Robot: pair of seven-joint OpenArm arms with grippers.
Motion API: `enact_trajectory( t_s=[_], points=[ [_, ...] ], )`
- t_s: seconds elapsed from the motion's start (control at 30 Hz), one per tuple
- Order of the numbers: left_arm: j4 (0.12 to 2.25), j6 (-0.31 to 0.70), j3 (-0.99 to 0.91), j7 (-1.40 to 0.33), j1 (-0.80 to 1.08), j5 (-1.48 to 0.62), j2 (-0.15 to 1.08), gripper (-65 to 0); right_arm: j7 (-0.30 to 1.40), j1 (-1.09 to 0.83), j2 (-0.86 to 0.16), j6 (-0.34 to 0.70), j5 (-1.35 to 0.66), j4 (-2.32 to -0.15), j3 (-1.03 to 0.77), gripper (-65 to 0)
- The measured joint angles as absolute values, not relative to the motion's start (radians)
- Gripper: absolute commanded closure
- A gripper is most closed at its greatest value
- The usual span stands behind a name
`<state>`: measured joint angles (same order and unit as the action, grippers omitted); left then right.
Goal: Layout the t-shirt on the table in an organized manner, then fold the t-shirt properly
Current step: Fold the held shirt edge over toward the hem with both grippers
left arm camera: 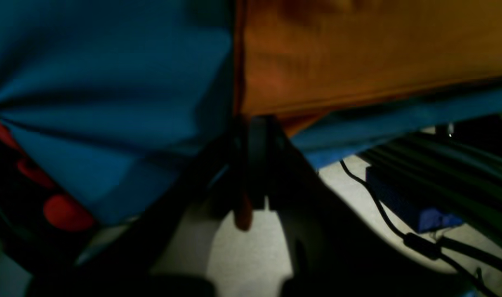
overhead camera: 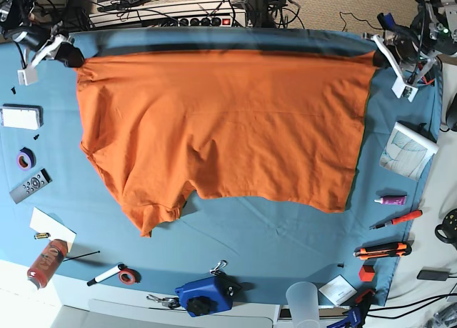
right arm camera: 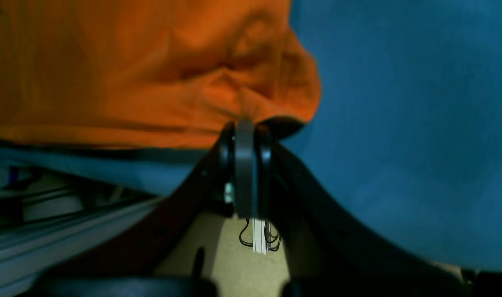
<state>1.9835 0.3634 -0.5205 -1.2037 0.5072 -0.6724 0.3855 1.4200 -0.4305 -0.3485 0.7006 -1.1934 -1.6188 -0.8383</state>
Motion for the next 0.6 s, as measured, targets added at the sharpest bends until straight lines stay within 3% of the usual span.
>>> enact_trajectory(
  t_s=[0.4, 0.6],
  points=[
    [1.982, 0.375, -0.520, -1.127, 0.336, -0.614, 0.385, 0.0, 1.423, -0.181, -0.346, 0.701, -1.039, -1.619, -0.838, 0.0],
    [1.936, 0.436, -0.519, -1.097, 0.266, -0.613, 0.384, 0.0, 1.374, -0.141, -0.346, 0.701, -0.907, -1.619, -0.761, 0.0]
  ],
)
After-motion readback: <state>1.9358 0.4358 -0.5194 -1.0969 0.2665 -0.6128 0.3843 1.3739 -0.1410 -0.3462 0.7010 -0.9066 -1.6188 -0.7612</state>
